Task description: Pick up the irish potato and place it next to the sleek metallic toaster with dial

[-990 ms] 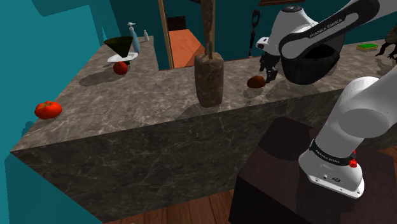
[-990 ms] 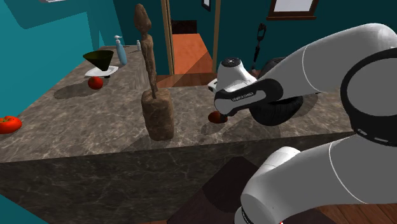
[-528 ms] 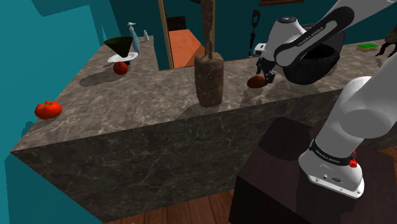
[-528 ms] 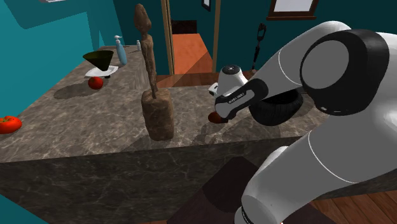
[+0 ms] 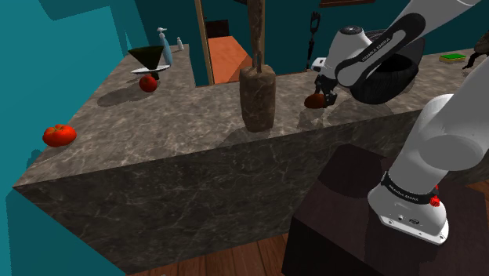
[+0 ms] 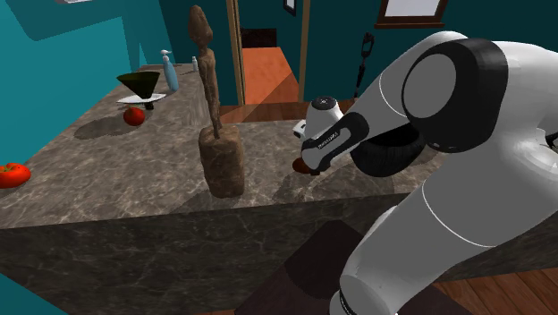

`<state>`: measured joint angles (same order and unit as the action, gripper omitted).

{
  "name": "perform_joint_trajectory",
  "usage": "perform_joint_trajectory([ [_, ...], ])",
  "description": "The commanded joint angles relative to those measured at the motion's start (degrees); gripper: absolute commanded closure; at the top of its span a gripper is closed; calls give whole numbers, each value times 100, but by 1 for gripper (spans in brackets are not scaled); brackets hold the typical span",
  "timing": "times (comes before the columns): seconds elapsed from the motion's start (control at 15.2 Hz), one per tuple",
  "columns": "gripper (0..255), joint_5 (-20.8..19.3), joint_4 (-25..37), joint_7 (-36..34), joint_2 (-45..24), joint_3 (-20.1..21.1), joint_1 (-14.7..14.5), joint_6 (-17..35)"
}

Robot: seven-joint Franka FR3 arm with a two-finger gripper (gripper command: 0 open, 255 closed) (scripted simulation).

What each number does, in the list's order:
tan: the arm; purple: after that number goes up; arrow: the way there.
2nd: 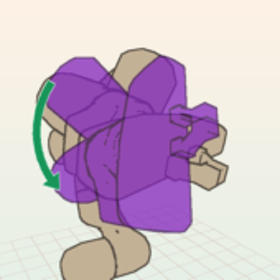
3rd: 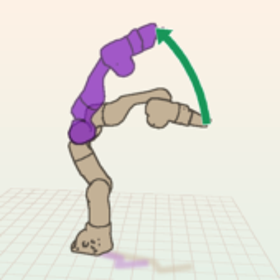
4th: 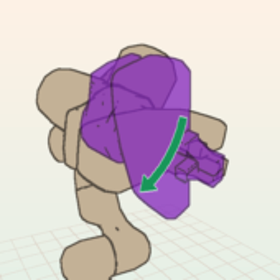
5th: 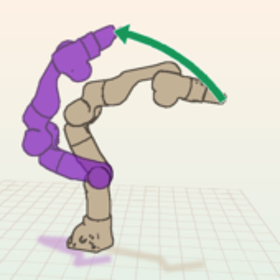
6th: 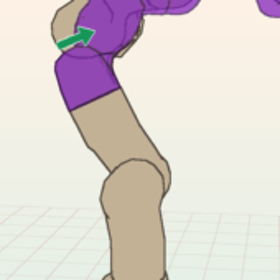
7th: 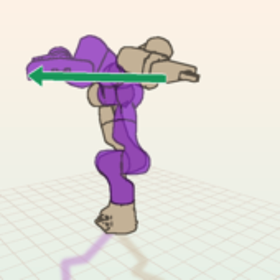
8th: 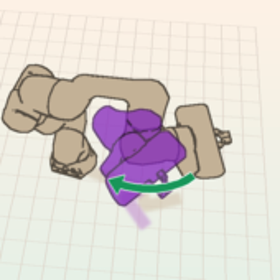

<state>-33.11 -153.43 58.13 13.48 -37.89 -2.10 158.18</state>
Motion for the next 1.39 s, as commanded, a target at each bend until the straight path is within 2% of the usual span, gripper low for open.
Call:
perform_joint_trajectory([
  [0.0,0,2,1,1,-5,-1,-1,4],
  [0.07,0,1,1,1,-3,-1,-1,2],
  [0.13,255,1,1,1,-3,-1,-1,2],
  [0.73,255,2,1,1,-5,-2,-1,4],
  [1.32,255,58,228,108,740,211,25,-950],
])
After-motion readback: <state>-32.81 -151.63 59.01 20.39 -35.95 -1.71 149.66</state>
